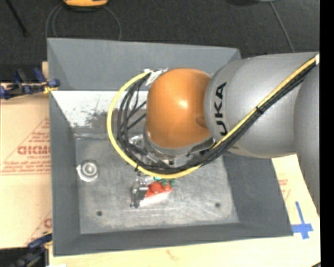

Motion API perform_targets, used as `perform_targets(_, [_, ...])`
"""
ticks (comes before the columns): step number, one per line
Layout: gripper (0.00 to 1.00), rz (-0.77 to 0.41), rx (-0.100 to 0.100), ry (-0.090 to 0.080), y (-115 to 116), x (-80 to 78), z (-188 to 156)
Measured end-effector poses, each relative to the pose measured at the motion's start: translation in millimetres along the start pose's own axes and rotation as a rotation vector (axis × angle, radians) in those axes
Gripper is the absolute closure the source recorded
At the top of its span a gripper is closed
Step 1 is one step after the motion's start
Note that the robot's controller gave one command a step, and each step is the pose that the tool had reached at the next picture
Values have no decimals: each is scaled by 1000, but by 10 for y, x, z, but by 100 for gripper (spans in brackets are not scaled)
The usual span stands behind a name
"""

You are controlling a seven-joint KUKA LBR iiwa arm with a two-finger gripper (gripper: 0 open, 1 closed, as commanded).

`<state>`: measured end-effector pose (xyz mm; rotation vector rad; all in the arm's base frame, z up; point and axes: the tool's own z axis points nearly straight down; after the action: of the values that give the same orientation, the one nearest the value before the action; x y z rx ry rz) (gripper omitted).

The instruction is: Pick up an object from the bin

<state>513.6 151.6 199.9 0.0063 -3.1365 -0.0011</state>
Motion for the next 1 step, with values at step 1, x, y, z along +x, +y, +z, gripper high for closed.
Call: perform_targets(1, [0, -82, -2, -15, -738, -2, 1293])
